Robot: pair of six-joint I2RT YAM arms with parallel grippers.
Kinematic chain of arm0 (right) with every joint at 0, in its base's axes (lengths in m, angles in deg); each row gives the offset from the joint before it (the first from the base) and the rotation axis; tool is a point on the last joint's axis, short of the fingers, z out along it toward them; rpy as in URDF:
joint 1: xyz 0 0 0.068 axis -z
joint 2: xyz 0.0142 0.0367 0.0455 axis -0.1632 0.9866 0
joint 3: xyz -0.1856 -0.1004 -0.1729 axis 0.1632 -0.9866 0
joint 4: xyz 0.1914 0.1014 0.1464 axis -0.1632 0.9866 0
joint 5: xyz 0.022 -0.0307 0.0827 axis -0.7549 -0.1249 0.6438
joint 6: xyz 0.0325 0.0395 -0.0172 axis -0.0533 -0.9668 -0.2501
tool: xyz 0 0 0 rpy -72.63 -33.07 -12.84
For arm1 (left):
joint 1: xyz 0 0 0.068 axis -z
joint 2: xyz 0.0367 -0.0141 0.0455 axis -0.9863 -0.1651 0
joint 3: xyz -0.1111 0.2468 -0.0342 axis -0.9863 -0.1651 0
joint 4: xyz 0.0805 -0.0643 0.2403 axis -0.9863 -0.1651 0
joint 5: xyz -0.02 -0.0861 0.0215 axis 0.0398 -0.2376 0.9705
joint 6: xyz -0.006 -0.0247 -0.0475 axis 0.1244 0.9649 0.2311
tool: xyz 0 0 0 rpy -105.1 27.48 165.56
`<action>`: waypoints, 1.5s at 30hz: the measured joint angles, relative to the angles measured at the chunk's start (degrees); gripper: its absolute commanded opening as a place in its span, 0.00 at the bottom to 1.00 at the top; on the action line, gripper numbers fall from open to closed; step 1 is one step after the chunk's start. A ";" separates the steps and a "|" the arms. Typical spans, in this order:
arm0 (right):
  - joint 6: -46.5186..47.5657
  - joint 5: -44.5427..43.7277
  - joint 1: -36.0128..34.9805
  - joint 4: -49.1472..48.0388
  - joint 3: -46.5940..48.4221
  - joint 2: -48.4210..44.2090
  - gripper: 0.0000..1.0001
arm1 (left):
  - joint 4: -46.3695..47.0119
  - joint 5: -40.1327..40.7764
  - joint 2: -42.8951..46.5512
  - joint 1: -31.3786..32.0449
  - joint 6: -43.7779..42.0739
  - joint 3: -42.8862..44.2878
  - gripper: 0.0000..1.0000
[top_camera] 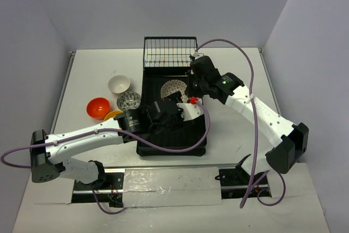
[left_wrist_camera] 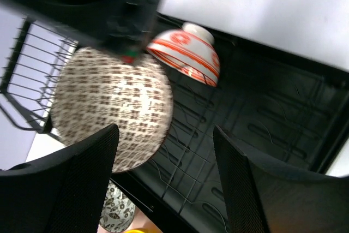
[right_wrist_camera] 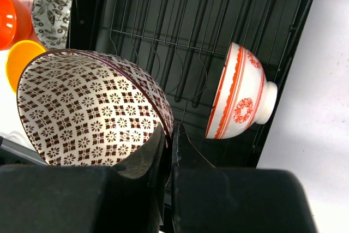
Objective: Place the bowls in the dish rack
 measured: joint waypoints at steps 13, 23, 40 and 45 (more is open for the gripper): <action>0.20 0.44 -0.50 0.37 0.31 -0.04 0.00 | -2.56 0.44 -3.48 0.11 -1.70 0.35 0.67; 1.44 2.95 -0.63 0.70 0.31 -1.60 0.00 | 1.18 4.66 -5.18 0.11 -4.04 -2.29 0.42; 5.40 4.90 -0.98 1.57 0.24 -1.62 0.00 | 6.71 6.97 -4.63 0.63 -6.82 -6.62 0.08; 6.36 5.51 -0.98 1.55 0.24 -1.62 0.04 | 6.99 6.75 -4.63 0.70 -6.80 -6.95 0.00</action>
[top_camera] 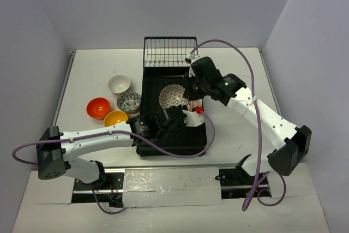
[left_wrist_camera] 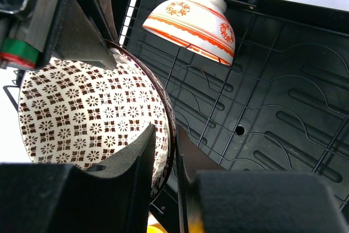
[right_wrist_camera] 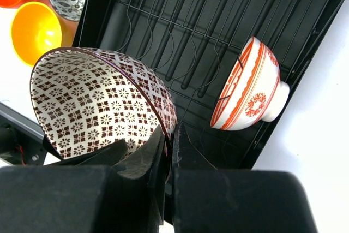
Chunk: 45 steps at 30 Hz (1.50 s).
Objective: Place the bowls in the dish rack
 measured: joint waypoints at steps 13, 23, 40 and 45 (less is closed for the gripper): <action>-2.21 5.01 0.00 -3.04 0.00 0.72 0.41 | -4.26 -1.46 -2.62 -2.29 3.02 -0.96 0.00; -2.62 5.77 0.00 -3.58 0.02 0.98 0.49 | -6.05 -2.73 -3.26 -2.86 4.31 -0.96 0.00; -2.99 -3.56 0.94 0.72 21.84 3.65 0.66 | -6.67 -5.75 -3.78 -3.65 6.95 -0.96 0.00; -5.14 -11.21 2.29 1.38 24.09 4.55 0.66 | -8.57 -7.10 -3.87 -4.11 8.87 -0.33 0.00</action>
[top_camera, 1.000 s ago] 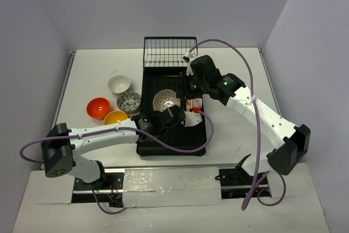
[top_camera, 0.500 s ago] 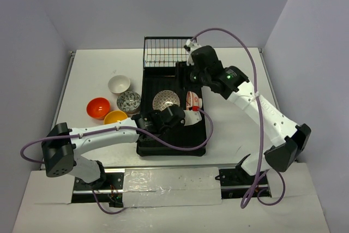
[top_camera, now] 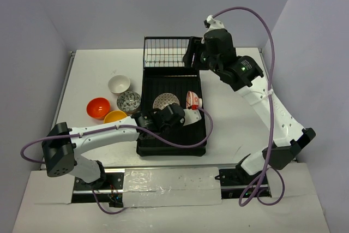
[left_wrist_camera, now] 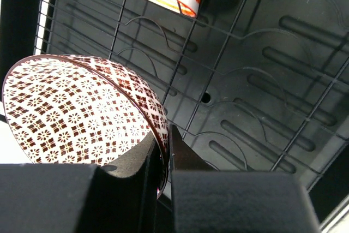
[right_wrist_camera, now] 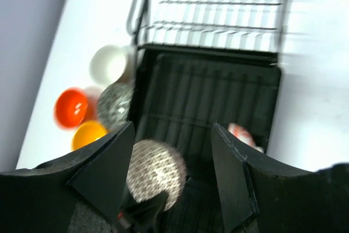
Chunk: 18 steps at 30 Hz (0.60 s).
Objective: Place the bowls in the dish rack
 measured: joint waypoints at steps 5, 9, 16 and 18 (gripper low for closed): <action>-2.12 -5.31 4.46 -1.05 -7.28 -4.22 0.66 | -0.81 -4.63 0.28 -2.84 3.98 2.51 0.00; -3.58 -5.70 11.87 -1.99 -17.99 -12.20 0.66 | -0.61 -13.22 2.69 -9.49 10.80 5.25 0.00; -4.02 -5.68 14.38 -3.96 -27.50 -23.85 0.66 | 12.00 -28.96 9.92 -22.95 30.95 1.20 0.00; -4.02 -5.75 14.78 -4.61 -28.94 -25.49 0.66 | 17.46 -32.79 13.00 -24.76 37.40 -4.04 0.00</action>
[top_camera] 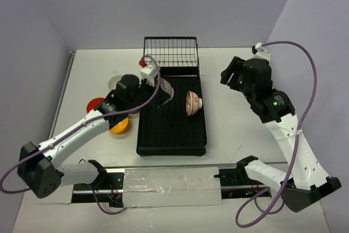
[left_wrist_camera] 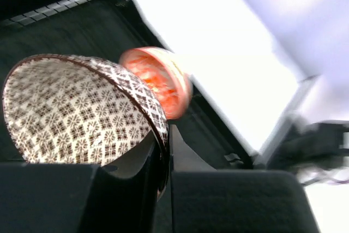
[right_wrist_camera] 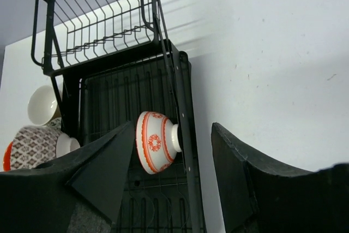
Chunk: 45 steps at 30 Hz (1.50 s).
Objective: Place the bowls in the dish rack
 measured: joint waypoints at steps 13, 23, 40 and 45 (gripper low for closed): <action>0.20 -0.26 0.37 -1.16 -6.05 -3.43 0.68 | 43.60 -11.63 -2.91 -1.92 37.99 -24.48 0.00; 0.63 -0.87 0.48 -2.47 -7.02 -6.32 0.70 | 56.63 -12.55 -8.83 -2.38 44.26 -25.57 0.00; 1.25 -0.87 0.48 -3.28 -8.72 -6.27 0.71 | 57.44 -13.53 -16.68 -4.26 42.16 -24.33 0.00; 1.42 -0.90 0.48 -3.43 -8.72 -6.25 0.72 | 58.16 -14.53 -19.45 -4.72 42.27 -23.30 0.00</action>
